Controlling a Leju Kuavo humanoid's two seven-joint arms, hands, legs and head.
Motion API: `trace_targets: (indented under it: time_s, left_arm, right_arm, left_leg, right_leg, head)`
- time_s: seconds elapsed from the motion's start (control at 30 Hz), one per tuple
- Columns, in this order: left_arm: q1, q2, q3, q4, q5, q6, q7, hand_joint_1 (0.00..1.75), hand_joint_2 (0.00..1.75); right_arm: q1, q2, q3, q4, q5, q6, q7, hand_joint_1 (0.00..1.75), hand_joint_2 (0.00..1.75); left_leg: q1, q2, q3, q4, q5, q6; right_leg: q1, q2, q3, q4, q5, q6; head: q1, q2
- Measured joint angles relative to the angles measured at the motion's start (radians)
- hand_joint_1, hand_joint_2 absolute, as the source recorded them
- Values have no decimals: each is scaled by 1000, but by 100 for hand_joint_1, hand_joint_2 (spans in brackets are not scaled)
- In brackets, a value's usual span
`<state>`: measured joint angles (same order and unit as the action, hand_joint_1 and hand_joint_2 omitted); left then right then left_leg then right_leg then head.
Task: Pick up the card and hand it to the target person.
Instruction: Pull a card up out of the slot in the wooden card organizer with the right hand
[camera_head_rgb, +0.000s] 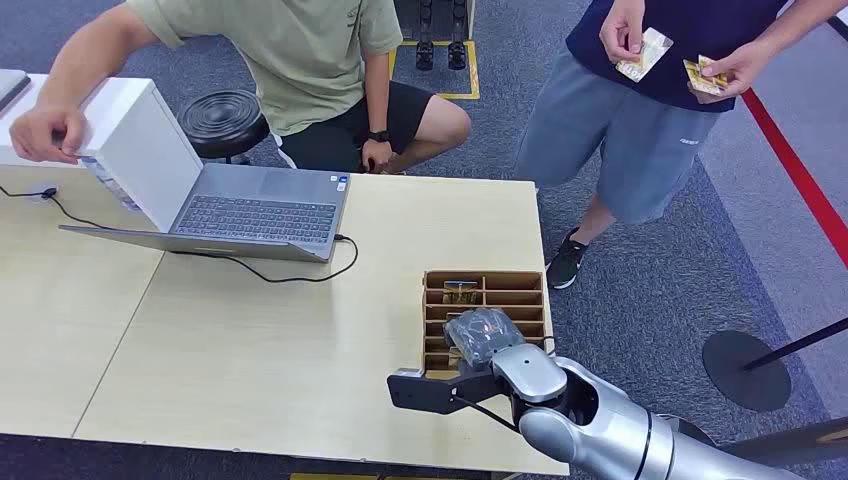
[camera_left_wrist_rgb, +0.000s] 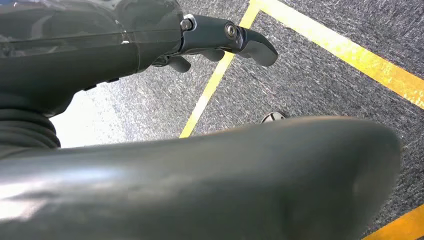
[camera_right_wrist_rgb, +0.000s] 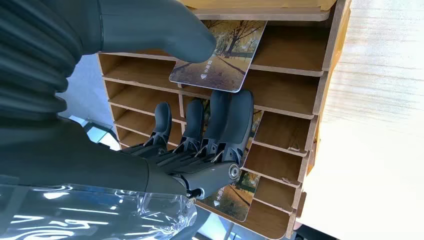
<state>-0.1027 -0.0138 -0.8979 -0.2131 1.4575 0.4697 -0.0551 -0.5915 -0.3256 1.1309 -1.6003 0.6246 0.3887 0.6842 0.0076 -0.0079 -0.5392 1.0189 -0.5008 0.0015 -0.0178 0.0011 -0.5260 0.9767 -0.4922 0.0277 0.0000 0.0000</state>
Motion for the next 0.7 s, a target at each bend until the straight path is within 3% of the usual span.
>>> trace_targets:
  time_s: [0.6, 0.7]
  left_arm:
    - [0, 1, -2, 0, -1, 0, 2, 0, 0]
    - [0, 2, -4, 0, -2, 0, 3, 0, 0]
  right_arm:
    - [0, -2, 3, 5, -11, 10, 2, 92, 175]
    - [0, -4, 5, 8, -21, 14, 7, 116, 175]
  left_leg:
    - [0, 0, 0, 0, 0, 0]
    - [0, 0, 0, 0, 0, 0]
  right_leg:
    - [0, 0, 0, 0, 0, 0]
    - [0, 0, 0, 0, 0, 0]
  head:
    - [0, 0]
    - [0, 0]
